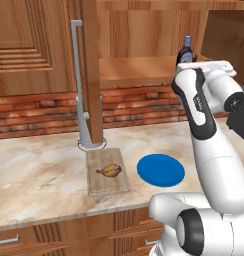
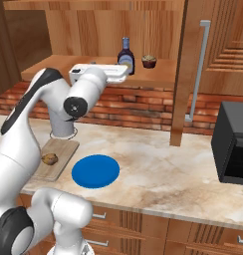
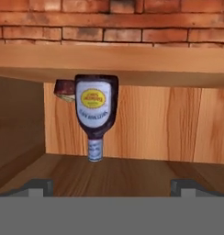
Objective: Pick the chicken drumstick from the plate and place it on the cutting board. Then pick the condiment bottle from the cabinet and place it next to the cutting board.
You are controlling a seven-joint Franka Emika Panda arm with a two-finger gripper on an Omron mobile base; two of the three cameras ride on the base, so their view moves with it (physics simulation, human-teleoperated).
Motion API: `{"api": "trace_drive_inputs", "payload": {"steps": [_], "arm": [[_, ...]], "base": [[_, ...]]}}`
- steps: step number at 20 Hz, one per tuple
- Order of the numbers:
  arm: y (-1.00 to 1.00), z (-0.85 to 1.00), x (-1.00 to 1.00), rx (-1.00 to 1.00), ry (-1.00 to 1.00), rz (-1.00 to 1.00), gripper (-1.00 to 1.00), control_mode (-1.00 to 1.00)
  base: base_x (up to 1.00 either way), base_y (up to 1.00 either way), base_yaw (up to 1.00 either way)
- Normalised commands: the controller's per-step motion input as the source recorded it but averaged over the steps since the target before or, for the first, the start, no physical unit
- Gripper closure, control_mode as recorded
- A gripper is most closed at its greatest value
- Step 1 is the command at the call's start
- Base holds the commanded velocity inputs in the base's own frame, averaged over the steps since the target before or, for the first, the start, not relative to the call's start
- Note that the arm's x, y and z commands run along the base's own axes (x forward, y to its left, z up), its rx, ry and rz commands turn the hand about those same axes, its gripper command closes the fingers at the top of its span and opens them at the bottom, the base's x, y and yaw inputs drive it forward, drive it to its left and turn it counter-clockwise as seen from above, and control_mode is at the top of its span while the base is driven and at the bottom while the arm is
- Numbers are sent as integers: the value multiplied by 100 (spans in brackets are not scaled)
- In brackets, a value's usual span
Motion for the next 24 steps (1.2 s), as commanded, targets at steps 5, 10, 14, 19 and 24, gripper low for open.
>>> {"api": "trace_drive_inputs", "payload": {"steps": [5, 10, 14, 19, 24], "arm": [[-9, 28, 0, 11, 0, -7, -100, -100], [-5, 27, 0, 8, 0, -7, -100, -100], [0, 18, 0, 4, 2, -4, -100, -100], [0, 7, 1, 1, 4, 0, -100, -100], [0, 12, 1, 1, 8, 0, -100, -100]], "base": [[0, 0, 0], [0, 0, 0], [0, 0, 0], [0, 0, 0], [0, 0, 0]]}}
